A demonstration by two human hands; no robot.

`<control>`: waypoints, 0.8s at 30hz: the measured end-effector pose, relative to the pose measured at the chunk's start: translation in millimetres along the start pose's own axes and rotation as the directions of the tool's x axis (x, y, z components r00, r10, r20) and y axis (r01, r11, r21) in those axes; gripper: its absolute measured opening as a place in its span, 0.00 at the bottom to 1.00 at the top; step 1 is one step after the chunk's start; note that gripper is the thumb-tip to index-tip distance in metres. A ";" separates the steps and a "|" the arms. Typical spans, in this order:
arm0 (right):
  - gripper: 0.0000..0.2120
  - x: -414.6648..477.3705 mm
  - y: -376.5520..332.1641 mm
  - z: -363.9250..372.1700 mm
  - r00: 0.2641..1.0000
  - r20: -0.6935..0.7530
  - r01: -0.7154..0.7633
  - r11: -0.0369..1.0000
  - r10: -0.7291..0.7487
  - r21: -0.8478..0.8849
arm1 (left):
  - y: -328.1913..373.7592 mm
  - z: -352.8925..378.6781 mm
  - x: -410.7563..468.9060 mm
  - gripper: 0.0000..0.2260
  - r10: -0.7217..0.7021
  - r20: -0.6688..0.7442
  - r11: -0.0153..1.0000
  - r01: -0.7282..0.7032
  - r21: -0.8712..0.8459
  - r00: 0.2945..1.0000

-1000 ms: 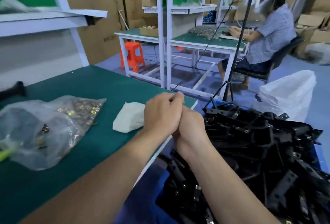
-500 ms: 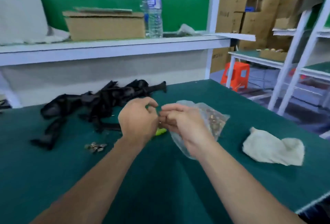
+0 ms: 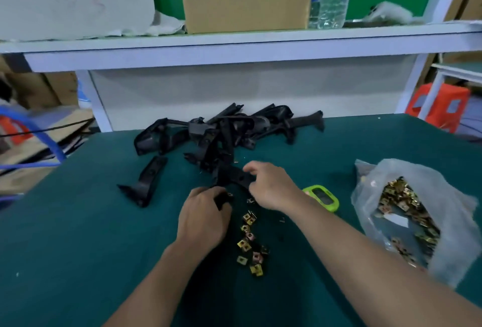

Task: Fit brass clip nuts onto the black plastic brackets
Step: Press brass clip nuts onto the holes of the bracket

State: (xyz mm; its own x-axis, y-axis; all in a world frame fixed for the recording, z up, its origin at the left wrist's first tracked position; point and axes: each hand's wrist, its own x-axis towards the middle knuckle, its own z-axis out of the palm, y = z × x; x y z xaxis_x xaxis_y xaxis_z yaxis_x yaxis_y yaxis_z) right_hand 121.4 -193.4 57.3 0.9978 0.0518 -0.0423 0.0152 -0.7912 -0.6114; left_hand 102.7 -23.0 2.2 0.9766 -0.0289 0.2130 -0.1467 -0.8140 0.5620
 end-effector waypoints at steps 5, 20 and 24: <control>0.30 24.6 -11.0 21.2 0.998 -0.062 -0.041 0.934 0.021 -0.354 | -8.8 5.2 9.1 0.15 0.082 -0.013 0.997 -0.082 -0.013 0.997; 0.12 -68.2 27.8 33.6 0.916 -0.377 -0.065 0.978 0.138 0.199 | 0.1 -0.7 -4.0 0.12 0.224 0.019 0.973 -0.225 0.054 0.974; 0.13 -90.5 34.4 41.7 0.925 -0.361 -0.044 0.976 0.120 0.211 | 6.8 -2.3 -18.2 0.17 0.205 -0.018 0.977 -0.203 0.059 0.979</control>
State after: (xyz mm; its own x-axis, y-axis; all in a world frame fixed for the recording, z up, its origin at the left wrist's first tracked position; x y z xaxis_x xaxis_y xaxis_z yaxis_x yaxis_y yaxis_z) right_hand 28.9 -199.9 7.2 0.9481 -0.2670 0.1728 -0.0430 -0.6460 -0.7621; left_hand 83.6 -26.6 4.0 0.9229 -0.1841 0.3381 -0.3324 -0.8241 0.4586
